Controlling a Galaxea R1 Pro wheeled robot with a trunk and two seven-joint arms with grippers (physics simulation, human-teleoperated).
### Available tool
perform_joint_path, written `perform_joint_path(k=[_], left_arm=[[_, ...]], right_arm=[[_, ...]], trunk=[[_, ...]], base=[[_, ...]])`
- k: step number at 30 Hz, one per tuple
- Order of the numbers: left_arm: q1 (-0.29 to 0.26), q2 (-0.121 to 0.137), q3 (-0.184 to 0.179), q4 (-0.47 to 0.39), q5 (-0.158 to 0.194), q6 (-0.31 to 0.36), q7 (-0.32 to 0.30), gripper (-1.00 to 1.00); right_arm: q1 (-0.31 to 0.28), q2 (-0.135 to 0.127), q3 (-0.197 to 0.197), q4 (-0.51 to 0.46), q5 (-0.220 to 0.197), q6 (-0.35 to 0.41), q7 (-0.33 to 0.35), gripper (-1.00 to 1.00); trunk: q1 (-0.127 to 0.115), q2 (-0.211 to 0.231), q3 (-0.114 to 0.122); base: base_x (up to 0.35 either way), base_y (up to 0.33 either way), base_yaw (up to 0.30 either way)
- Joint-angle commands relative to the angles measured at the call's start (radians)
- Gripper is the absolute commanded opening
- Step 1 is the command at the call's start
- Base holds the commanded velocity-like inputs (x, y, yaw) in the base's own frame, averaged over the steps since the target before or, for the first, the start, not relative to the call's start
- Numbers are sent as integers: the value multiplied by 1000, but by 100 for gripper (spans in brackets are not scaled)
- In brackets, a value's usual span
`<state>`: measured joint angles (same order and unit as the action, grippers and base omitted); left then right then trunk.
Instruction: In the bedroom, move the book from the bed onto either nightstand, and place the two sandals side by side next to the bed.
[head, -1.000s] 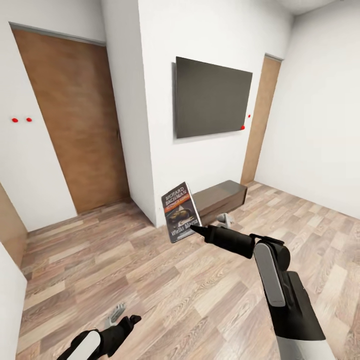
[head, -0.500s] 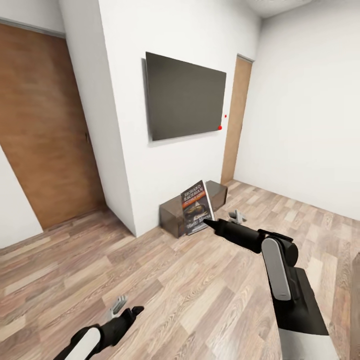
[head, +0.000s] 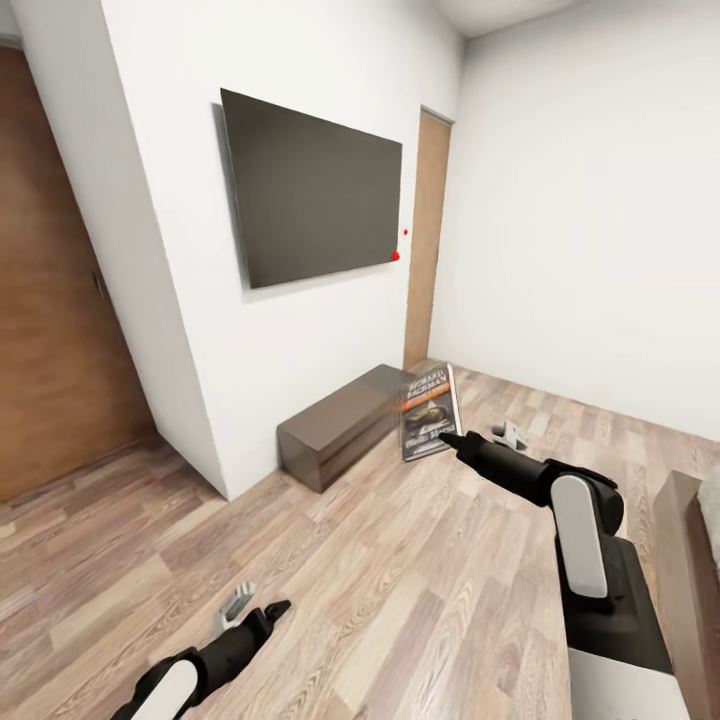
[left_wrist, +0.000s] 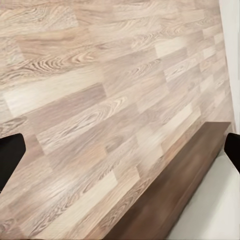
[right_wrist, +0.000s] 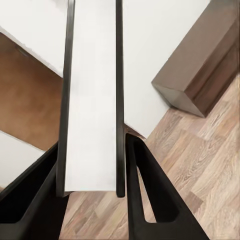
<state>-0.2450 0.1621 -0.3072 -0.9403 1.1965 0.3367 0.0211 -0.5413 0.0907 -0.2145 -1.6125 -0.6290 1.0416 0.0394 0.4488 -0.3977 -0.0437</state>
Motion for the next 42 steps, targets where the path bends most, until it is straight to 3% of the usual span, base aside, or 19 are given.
perform_joint_path(k=[1,8,14,25,34,42], left_arm=[[0,2,-2,-3,8,-2,2,100],[4,7,-1,-9,8,-47,3,100],[7,8,-1,-10,8,-81,2,100],[7,10,-3,-7,11,-80,-10,100],[7,11,-6,-6,8,-66,-4,100],[7,11,-7,-4,8,-61,-7,100]], right_arm=[[-2,2,-10,1,-13,6,4,-100],[4,3,-34,2,-29,6,3,-100],[8,4,-24,3,-56,6,14,-100],[9,-3,-18,0,-121,6,20,-100],[9,-6,-14,-2,-203,6,19,-100],[9,-6,-13,-2,-223,6,20,-100]], trunk=[[1,-2,-2],[1,-2,-3],[1,-2,-3],[1,-2,-4],[1,-2,-4],[1,-2,-4]], base=[[329,1,-272],[329,1,-272],[330,0,-273],[330,0,-273],[330,0,-273],[330,0,-273]])
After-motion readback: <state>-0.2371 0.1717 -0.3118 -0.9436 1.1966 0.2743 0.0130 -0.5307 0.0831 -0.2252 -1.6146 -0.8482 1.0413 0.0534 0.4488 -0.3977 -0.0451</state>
